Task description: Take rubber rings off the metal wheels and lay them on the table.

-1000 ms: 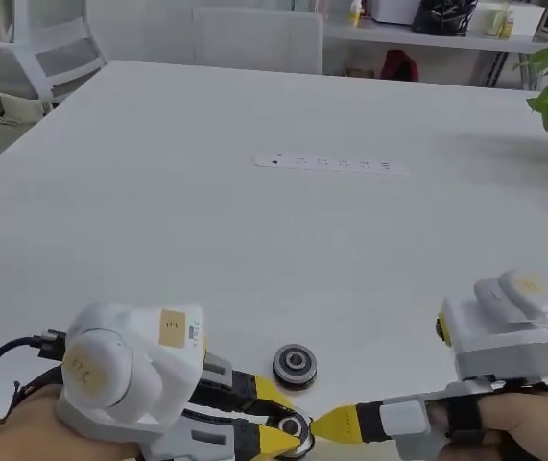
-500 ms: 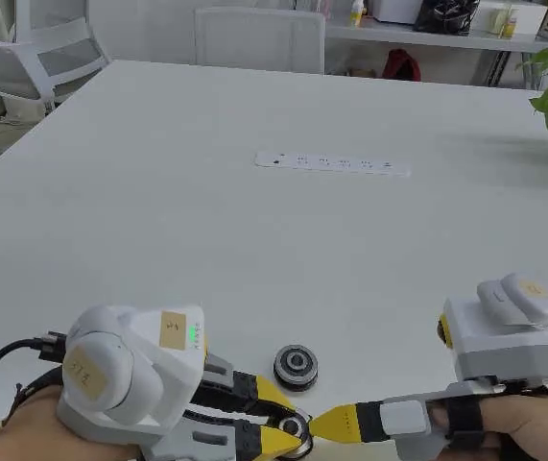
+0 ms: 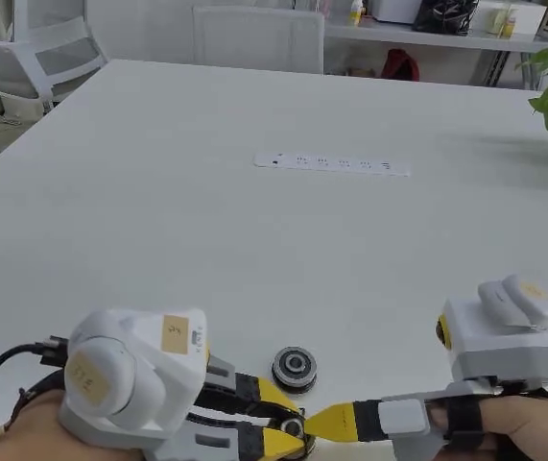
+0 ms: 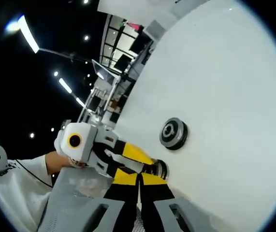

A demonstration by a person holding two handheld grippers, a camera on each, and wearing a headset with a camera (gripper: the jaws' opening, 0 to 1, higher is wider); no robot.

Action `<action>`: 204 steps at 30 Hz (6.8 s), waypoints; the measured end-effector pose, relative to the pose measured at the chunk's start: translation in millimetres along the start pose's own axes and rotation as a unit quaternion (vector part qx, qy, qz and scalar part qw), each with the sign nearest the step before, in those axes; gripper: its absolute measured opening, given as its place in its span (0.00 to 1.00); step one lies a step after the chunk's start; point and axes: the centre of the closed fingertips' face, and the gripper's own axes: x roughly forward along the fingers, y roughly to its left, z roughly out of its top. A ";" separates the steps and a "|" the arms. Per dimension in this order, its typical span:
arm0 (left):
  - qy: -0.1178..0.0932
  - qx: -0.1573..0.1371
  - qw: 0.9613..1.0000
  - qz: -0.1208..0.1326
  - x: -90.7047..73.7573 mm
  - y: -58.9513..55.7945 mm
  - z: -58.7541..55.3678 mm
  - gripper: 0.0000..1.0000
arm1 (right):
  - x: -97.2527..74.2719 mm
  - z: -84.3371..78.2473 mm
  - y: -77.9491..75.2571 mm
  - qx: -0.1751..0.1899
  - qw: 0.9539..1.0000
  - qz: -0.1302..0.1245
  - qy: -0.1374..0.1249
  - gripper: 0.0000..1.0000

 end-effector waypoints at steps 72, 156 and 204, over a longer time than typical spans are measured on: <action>0.022 -0.008 0.998 0.051 -75.4 5.9 22.4 0.58 | -8.4 11.0 3.9 -0.021 0.999 -0.033 0.004 0.00; 0.011 -0.153 0.955 0.255 -189.4 3.2 -35.9 0.74 | 77.7 21.5 31.7 -0.247 0.958 -0.064 0.131 0.00; 0.026 -0.117 0.968 0.219 -167.2 -7.0 -6.7 0.71 | -11.4 34.3 10.8 -0.290 0.941 -0.169 0.034 0.22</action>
